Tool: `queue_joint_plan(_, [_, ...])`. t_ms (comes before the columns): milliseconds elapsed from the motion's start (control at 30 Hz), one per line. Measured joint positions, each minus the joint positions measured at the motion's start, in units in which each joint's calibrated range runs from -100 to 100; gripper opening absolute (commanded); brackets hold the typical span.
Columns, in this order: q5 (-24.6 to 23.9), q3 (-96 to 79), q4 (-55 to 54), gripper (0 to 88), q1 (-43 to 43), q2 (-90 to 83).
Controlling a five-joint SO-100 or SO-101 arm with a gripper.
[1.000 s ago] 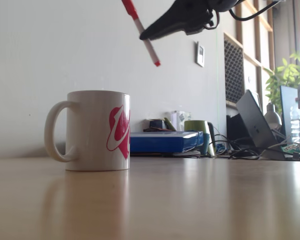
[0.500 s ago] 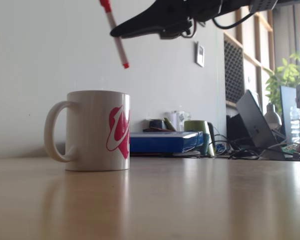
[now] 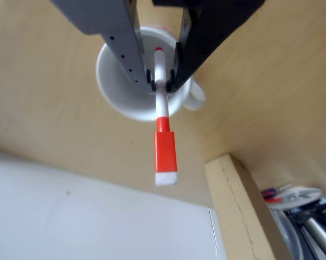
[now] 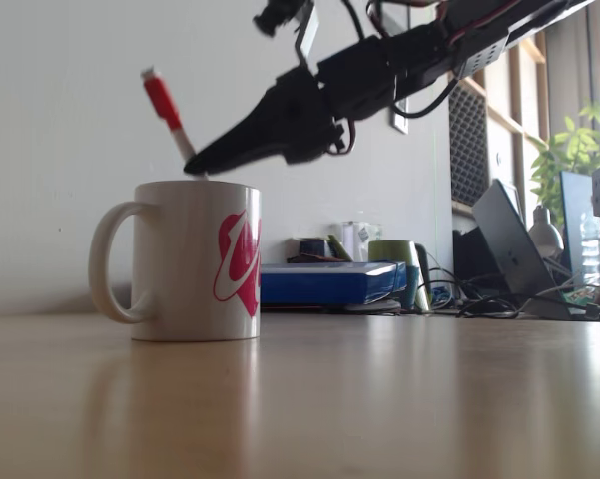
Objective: Grab the pen and place it in the cup.
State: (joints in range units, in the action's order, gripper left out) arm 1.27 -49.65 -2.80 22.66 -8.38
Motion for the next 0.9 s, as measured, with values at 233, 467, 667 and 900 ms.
queue_joint_plan(233, [-0.44, 1.24, -0.59, 1.1, -0.37, 2.44])
queue_joint_plan(467, [0.00, 1.24, -0.59, 8.5, -2.36, 2.78])
queue_joint_plan(667, [0.44, 1.42, 0.59, 26.7, -2.51, 2.86])
queue_joint_plan(900, [0.39, 2.84, 2.71, 26.5, -2.44, 2.86])
